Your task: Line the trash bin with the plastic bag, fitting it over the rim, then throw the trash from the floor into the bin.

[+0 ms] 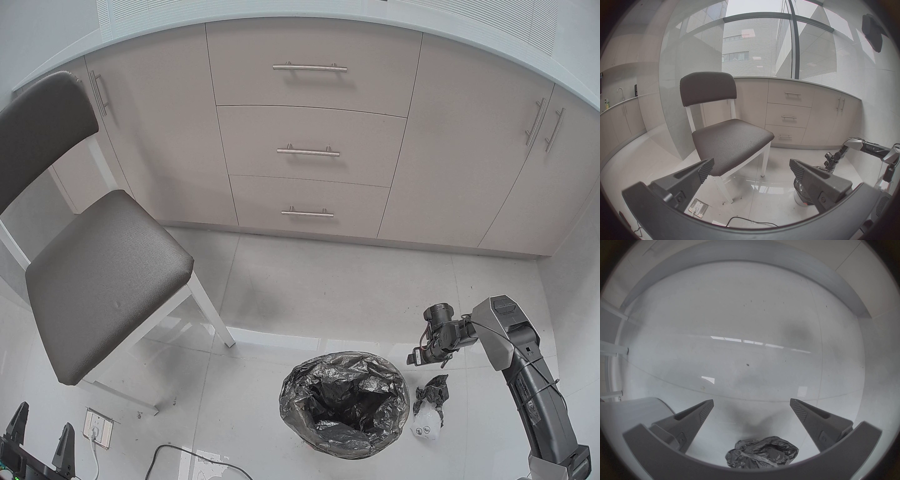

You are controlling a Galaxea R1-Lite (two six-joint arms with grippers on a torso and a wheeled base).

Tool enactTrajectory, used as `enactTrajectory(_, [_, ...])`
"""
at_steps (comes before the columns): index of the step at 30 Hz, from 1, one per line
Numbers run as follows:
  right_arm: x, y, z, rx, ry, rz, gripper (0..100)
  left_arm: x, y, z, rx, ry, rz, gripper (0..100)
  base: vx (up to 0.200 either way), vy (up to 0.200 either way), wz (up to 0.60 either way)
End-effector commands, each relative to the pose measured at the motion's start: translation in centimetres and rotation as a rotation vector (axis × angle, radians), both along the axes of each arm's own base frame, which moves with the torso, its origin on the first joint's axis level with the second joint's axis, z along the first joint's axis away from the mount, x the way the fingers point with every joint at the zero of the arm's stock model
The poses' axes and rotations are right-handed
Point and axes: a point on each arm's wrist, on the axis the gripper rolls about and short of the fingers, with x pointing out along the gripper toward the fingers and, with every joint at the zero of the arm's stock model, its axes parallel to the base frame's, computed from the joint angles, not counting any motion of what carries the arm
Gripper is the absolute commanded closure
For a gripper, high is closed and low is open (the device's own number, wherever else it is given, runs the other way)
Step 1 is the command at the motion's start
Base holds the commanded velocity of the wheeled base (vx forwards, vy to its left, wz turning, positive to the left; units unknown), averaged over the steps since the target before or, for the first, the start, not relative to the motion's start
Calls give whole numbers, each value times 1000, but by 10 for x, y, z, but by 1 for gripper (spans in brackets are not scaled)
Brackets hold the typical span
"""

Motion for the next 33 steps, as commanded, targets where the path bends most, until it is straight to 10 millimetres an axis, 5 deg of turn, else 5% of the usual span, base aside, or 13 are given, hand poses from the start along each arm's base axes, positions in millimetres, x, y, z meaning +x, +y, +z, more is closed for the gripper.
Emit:
enactTrajectory(1, [-5,-2,-12,-4,32,-3,0,0,0,-2,-2,2,1,0,0,0,0])
enactTrajectory(33, [-40,1,-21,-156,396,81,0,0,0,-2,-6,2,4,0,0,0,0])
